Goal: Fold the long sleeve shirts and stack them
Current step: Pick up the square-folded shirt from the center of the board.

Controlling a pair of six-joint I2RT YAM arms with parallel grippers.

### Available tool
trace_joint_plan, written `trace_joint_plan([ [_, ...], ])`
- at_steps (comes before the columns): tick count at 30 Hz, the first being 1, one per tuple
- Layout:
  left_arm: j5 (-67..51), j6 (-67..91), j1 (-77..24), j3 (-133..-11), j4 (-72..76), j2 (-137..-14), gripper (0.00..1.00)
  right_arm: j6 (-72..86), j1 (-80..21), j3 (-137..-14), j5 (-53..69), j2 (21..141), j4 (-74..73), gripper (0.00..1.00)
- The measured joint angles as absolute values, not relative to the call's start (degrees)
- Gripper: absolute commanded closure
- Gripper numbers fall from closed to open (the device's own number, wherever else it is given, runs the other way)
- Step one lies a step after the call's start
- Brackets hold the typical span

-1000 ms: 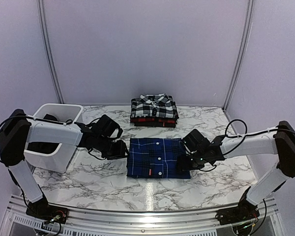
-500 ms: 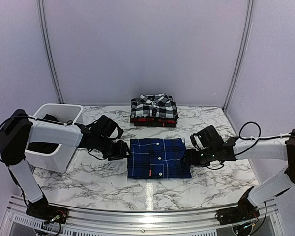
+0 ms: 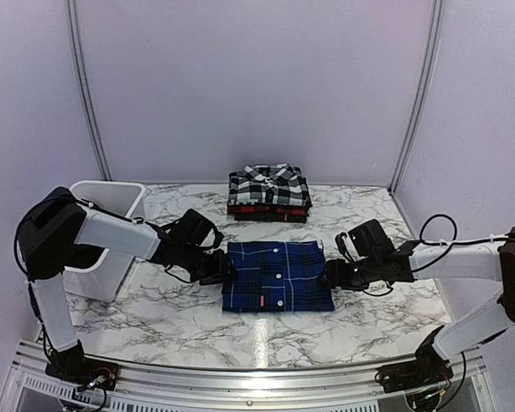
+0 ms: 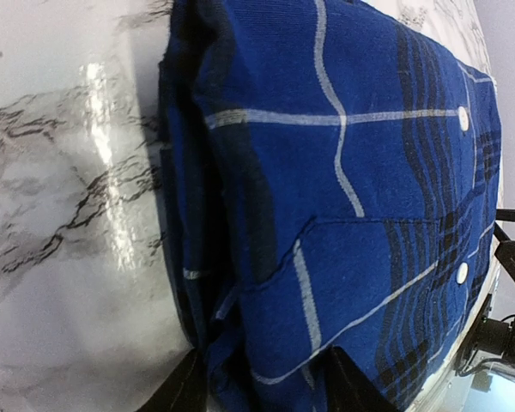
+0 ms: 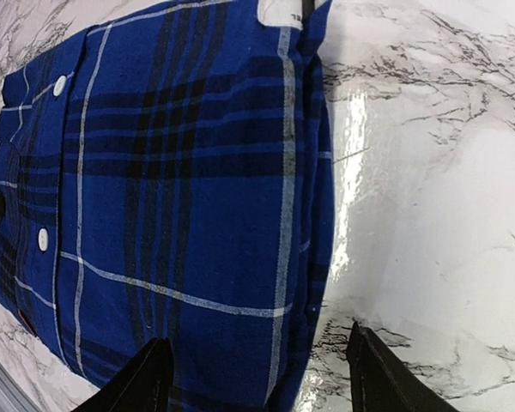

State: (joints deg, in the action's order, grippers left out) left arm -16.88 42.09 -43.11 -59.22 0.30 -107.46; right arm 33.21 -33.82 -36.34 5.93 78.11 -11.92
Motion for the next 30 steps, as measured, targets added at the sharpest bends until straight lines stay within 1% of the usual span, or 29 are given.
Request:
trace_joint_plan([
  [5, -17.6, 44.2, -43.3, -60.6, 2.1, -110.1, 0.88, 33.2, -33.7, -36.2, 6.0, 78.1, -11.0, 0.35],
  [7, -17.5, 45.1, -43.5, -60.9, 2.6, -110.9, 0.98, 33.2, -33.4, -36.1, 6.0, 78.2, -10.6, 0.35],
  [8, -17.4, 45.5, -43.6, -61.0, 2.7, -111.1, 1.00, 33.1, -33.3, -36.1, 6.0, 78.3, -10.5, 0.35],
  [12, -16.3, 45.7, -43.5, -61.0, 2.1, -110.7, 1.00, 33.0, -32.3, -36.1, 5.9, 78.6, -9.8, 0.39],
  [15, -15.5, 44.5, -43.3, -61.0, -0.3, -109.5, 1.00, 32.7, -31.6, -36.2, 5.6, 79.1, -9.3, 0.51],
  [16, -15.3, 43.9, -42.9, -60.9, -1.3, -108.9, 1.00, 32.5, -31.5, -36.2, 5.5, 79.5, -9.0, 0.53],
  [18, -15.4, 42.6, -42.1, -60.9, -3.2, -107.8, 1.00, 32.5, -31.4, -36.4, 6.0, 80.7, -8.3, 0.55],
  [24, -15.5, 38.7, -39.6, -60.0, -7.1, -105.4, 1.00, 33.0, -32.0, -36.9, 8.0, 84.7, -5.0, 0.56],
  [26, -15.9, 37.7, -39.0, -59.8, -7.9, -105.3, 1.00, 33.1, -32.6, -37.4, 8.1, 85.5, -4.7, 0.55],
  [30, -16.7, 36.3, -38.2, -59.7, -8.5, -105.3, 1.00, 33.9, -33.7, -38.6, 7.7, 85.5, -3.8, 0.50],
])
